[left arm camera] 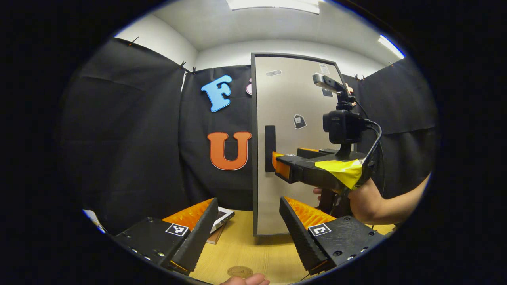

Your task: Open the cabinet door with the right hand, grasp the bottle in the cabinet with the left hand and place it on the coaster, then close the cabinet door with the right hand.

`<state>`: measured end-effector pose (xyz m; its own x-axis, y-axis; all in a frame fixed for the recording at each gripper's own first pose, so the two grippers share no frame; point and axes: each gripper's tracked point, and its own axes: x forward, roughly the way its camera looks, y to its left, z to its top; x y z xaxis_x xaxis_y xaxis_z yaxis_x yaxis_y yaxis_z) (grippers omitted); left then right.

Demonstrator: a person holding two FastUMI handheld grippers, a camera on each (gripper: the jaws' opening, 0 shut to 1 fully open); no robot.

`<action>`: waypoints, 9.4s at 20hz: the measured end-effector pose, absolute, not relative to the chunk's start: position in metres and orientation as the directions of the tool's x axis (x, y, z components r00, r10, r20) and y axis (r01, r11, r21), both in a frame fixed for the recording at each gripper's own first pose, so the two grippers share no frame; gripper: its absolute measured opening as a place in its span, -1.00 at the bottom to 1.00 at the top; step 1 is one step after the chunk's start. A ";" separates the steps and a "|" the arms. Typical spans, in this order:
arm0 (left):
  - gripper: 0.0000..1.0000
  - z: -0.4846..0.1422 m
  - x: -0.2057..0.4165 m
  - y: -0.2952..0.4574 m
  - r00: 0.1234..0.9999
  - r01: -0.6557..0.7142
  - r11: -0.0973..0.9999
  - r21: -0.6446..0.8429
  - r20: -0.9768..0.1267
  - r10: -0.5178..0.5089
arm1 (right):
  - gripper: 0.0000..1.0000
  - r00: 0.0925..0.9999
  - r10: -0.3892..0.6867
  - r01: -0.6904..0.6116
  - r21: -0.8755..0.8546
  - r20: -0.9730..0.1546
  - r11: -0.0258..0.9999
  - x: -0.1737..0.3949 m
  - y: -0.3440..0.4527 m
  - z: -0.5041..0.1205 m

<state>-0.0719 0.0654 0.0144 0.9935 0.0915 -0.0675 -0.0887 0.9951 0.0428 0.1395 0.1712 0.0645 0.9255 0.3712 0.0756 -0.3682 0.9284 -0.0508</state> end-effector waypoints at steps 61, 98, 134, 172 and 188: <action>0.89 -0.048 -0.137 0.023 0.951 0.054 0.984 -0.169 -0.292 -0.102 | -0.54 0.783 0.611 -0.615 0.010 -0.117 0.789 0.061 0.187 0.067; 0.89 -0.088 0.037 -0.096 0.898 0.329 0.939 -0.104 -0.274 -0.345 | -0.64 0.993 0.015 -0.031 -0.139 -0.115 0.990 0.020 -0.006 0.060; 0.92 -0.057 0.317 -0.089 0.995 0.013 0.997 0.078 -0.095 -0.005 | 0.69 0.997 -0.024 0.028 0.065 -0.069 0.997 0.022 -0.077 0.055; 0.55 -0.137 -0.009 0.051 0.986 0.056 0.986 0.160 -0.167 -0.029 | 0.98 0.998 -0.003 0.026 0.349 -0.066 0.937 0.028 -0.059 0.041; 0.56 -0.281 -0.034 0.094 0.972 -0.051 0.986 0.156 -0.221 0.086 | 1.00 0.919 -0.157 0.241 0.198 -0.362 0.950 -0.042 -0.087 -0.050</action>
